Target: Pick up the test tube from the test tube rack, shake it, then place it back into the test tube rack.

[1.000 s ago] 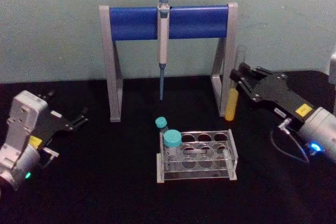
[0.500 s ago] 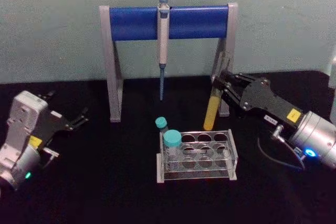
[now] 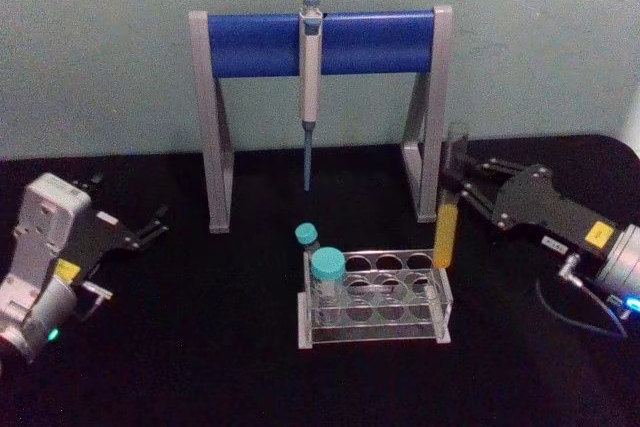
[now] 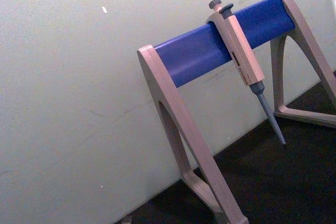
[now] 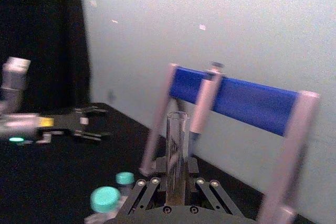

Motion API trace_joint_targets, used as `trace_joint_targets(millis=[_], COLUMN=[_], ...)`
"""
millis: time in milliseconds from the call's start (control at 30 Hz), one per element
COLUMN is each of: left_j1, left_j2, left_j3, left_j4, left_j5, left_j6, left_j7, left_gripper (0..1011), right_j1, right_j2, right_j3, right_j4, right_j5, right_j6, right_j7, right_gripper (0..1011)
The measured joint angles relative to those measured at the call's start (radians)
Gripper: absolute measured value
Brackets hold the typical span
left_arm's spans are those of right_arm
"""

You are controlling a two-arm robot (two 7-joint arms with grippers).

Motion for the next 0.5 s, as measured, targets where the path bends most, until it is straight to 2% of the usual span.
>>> trace_joint_targets(millis=[67,167,300,500], left_j1=[0.000,0.000,0.000,0.000], left_j2=[0.000,0.000,0.000,0.000], left_j3=[0.000,0.000,0.000,0.000], left_j4=[0.000,0.000,0.000,0.000], left_j5=[0.000,0.000,0.000,0.000], left_j6=[0.000,0.000,0.000,0.000], left_j7=[0.000,0.000,0.000,0.000], left_gripper=[1001,1001,1001,1001], right_j1=[-0.007,-0.005,0.013,0.049], right_j2=[-0.002,-0.015,-0.054,-0.117], right_j3=[0.013,0.017,0.014,-0.002], right_j4=[-0.005,-0.006,-0.001,0.033], right_j5=[-0.024,-0.053,-0.121,-0.167], right_j6=[0.016,0.027,0.033,0.013], right_j7=[-0.058,-0.105,-0.175,-0.202], right_gripper=[229,229,229,229])
